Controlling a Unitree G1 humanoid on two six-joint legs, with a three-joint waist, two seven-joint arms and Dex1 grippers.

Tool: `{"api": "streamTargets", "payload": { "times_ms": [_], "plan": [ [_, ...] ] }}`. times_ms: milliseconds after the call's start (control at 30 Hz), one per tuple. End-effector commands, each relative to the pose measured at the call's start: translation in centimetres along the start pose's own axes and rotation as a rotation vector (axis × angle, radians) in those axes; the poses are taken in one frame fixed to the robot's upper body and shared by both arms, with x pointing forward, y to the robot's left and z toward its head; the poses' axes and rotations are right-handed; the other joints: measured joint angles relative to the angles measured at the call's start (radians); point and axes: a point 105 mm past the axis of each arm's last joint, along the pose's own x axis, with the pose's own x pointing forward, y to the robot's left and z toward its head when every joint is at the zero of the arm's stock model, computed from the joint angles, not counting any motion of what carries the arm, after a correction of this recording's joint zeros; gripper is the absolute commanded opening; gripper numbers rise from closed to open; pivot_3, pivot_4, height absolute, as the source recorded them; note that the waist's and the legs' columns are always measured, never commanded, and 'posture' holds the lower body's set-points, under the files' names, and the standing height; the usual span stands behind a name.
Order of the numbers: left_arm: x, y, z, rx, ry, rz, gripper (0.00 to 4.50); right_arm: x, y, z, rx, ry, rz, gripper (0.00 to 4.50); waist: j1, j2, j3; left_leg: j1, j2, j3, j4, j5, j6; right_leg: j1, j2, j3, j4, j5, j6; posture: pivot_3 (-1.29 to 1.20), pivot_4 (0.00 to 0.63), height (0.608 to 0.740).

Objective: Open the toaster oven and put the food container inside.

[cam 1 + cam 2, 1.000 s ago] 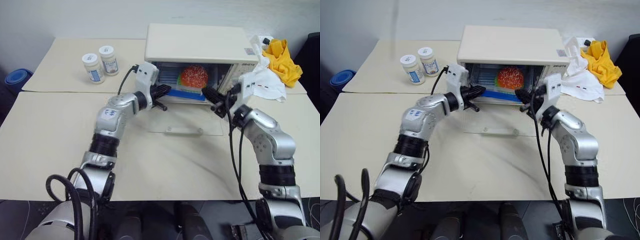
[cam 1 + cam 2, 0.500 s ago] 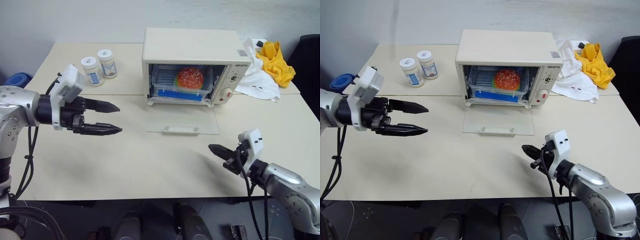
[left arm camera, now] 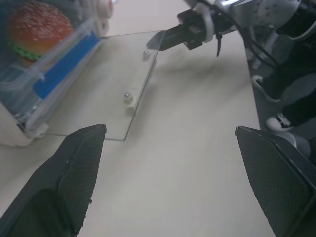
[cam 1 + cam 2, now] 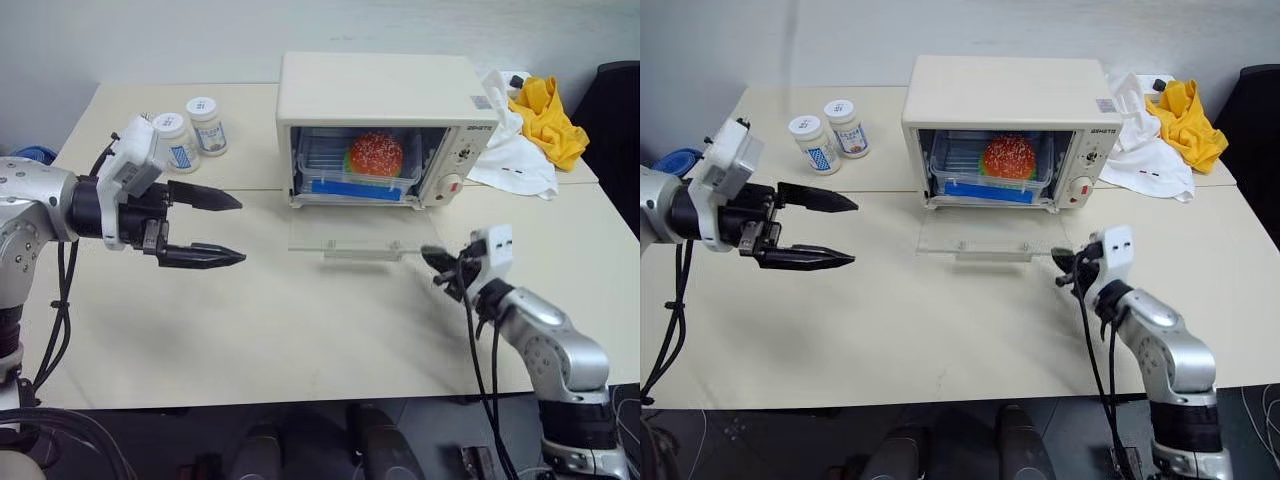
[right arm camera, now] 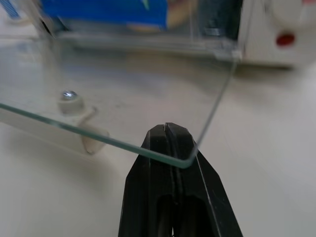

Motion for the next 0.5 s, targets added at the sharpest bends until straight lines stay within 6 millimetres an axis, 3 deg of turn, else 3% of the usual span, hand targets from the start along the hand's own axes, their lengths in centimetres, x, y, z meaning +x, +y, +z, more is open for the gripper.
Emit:
{"api": "streamTargets", "payload": {
  "times_ms": [33,200,267,367,500],
  "plan": [
    [-0.9,1.0,0.0,0.029,0.005,0.053,4.50,-2.6,1.1,6.1,-0.085,-0.092,0.123,0.94,0.002,0.001,0.001,0.000,0.000,0.000,0.000,0.000,0.000,0.000,0.000,0.000,0.000,0.000,0.000,0.00,0.150,0.740],
    [-2.0,1.9,-0.2,0.019,-0.006,0.083,4.50,-6.8,1.7,10.2,-0.158,-0.020,0.254,2.67,0.005,0.001,0.001,-0.001,0.000,-0.001,0.000,-0.001,0.002,0.001,0.000,-0.001,-0.002,-0.001,0.000,0.00,0.150,0.740],
    [-2.5,2.3,0.0,0.025,-0.007,0.095,4.50,-8.3,1.8,11.0,-0.168,0.023,0.291,3.33,0.005,0.001,0.001,-0.001,0.000,-0.001,0.000,-0.001,0.002,0.001,0.000,-0.001,-0.003,-0.001,0.000,0.00,0.150,0.740],
    [-3.3,2.8,0.3,0.039,-0.003,0.115,4.50,-9.0,0.9,11.4,-0.178,0.052,0.247,4.39,0.004,0.000,0.001,-0.001,0.000,-0.001,0.001,-0.001,0.002,0.001,0.000,-0.001,-0.003,0.000,0.001,0.00,0.150,0.740],
    [-4.0,3.3,1.1,0.060,-0.019,0.138,4.50,-8.9,1.0,11.5,-0.213,0.040,0.235,4.47,-0.001,0.001,0.001,0.000,0.000,0.001,0.001,-0.001,0.002,0.001,0.000,0.000,-0.002,0.000,0.001,0.00,0.150,0.740]
  ]
}}
